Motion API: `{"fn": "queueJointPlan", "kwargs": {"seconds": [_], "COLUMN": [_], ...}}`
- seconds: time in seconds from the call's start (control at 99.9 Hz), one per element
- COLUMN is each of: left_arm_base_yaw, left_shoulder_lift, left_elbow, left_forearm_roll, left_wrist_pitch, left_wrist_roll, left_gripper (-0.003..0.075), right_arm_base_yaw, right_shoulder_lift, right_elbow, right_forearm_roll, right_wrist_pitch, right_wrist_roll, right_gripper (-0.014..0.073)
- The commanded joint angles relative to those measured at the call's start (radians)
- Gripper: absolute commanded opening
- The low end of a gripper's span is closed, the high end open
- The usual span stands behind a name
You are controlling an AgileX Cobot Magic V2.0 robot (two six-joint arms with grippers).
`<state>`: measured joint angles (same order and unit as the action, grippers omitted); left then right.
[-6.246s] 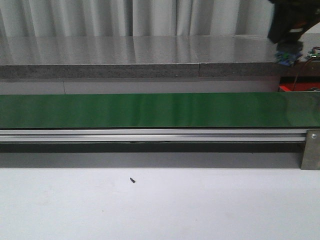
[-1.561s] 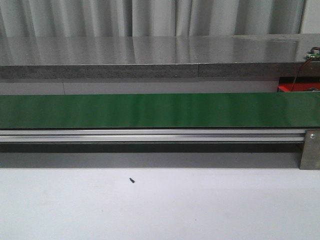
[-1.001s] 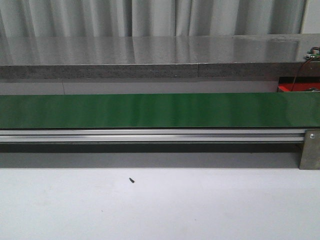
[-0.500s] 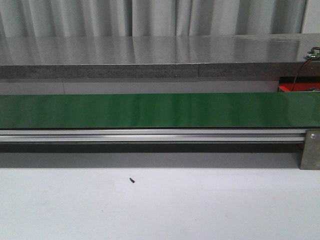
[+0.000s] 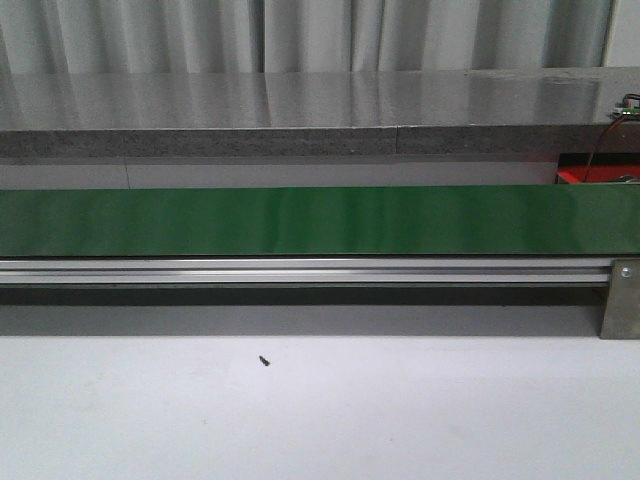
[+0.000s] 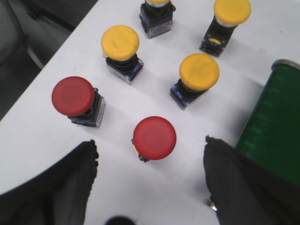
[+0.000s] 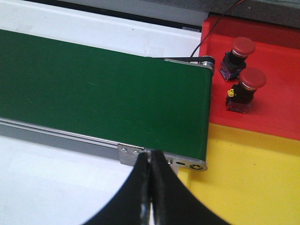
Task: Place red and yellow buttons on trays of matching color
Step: 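Reach the left gripper down to another red button on the table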
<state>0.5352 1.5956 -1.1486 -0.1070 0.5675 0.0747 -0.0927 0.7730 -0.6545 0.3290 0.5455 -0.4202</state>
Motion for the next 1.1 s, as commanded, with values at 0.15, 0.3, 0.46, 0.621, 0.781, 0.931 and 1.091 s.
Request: {"fn": "queueJointPlan", "kwargs": {"seconds": [0.15, 0.3, 0.46, 0.621, 0.781, 0.931, 1.091], "left_arm_base_yaw": [0.002, 0.002, -0.002, -0.021, -0.037, -0.041, -0.041], "left_shoulder_lift": [0.049, 0.102, 0.153, 0.196, 0.222, 0.239, 0.254], "left_elbow": [-0.041, -0.077, -0.117, -0.138, -0.141, -0.141, -0.141], "left_forearm_roll": [0.002, -0.003, -0.009, -0.012, -0.012, -0.008, -0.002], "left_wrist_pitch": [-0.091, -0.091, -0.078, -0.069, -0.071, -0.067, -0.061], "left_wrist_roll": [-0.013, -0.013, -0.013, -0.011, -0.006, -0.006, -0.006], "left_gripper": [0.0483, 0.0483, 0.0483, 0.0483, 0.0483, 0.0483, 0.0454], "right_arm_base_yaw": [-0.009, -0.009, -0.009, -0.009, -0.009, -0.009, -0.009], "right_shoulder_lift": [-0.007, -0.007, -0.007, -0.007, -0.007, -0.007, -0.007], "right_elbow": [-0.024, -0.024, -0.024, -0.024, -0.024, -0.024, -0.024], "right_forearm_roll": [0.018, 0.018, 0.018, 0.018, 0.018, 0.018, 0.018], "right_wrist_pitch": [-0.054, -0.054, -0.054, -0.054, -0.054, -0.054, -0.053], "right_wrist_roll": [-0.002, -0.002, -0.002, -0.002, -0.002, -0.002, -0.002], "right_gripper": [-0.0096, -0.0096, -0.0096, -0.0096, -0.0096, -0.0096, -0.0096]}}
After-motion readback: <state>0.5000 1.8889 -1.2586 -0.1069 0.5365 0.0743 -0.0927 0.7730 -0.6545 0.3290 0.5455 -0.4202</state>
